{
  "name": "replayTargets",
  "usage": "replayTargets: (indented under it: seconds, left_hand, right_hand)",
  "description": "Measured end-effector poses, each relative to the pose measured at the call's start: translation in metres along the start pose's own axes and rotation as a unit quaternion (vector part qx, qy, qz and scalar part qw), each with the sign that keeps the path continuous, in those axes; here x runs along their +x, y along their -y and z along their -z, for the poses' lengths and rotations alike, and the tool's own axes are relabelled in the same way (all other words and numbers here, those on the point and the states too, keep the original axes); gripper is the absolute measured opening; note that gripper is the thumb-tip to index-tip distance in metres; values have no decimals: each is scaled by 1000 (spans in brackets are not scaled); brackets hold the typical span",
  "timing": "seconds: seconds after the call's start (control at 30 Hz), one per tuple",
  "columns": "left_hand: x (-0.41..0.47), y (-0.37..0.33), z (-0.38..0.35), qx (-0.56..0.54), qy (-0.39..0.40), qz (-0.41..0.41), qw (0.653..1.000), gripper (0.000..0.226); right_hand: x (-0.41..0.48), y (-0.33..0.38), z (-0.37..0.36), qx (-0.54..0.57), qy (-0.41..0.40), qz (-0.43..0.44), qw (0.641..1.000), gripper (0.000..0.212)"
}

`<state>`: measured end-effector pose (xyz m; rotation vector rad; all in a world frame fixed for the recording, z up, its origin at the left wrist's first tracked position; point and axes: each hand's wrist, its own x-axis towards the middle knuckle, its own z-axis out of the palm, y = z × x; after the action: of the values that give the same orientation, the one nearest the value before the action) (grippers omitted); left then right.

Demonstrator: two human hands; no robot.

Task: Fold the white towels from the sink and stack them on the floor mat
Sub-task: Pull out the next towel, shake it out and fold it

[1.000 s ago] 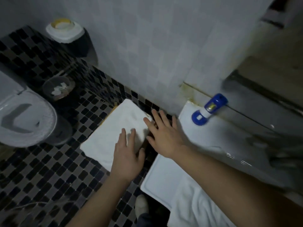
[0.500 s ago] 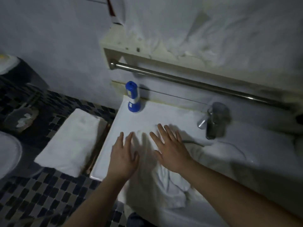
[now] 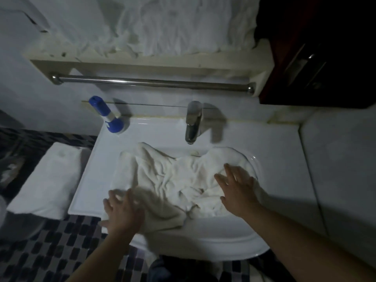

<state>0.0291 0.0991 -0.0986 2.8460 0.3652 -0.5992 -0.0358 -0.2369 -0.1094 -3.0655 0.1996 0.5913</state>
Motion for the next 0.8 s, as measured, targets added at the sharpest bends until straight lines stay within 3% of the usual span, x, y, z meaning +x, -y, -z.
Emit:
replayTargets:
  seconds: [0.13, 0.37, 0.43, 0.6, 0.73, 0.8]
  left_hand:
    - [-9, 5, 3, -17, -1, 12, 1000, 57]
    - [-8, 21, 22, -14, -8, -28, 999, 56]
    - [-3, 20, 26, 5, -11, -56, 998, 54]
    - [-6, -4, 35, -103, -34, -134, 985, 45]
    - [-6, -38, 57, -145, -73, -231, 959, 45]
    - [-8, -56, 72, -178, -83, -264, 944, 48]
  right_hand:
    - [-16, -26, -11, -13, -6, -16, 1000, 32]
    - [-22, -27, 1, -96, 22, -137, 986, 51]
    - [-21, -31, -1, -94, 9, -136, 986, 52]
    - [-18, -23, 3, 44, -144, -97, 984, 40]
    - [-11, -9, 41, 126, -284, -39, 950, 44]
    - [-12, 2, 63, 144, -339, 17, 930, 35]
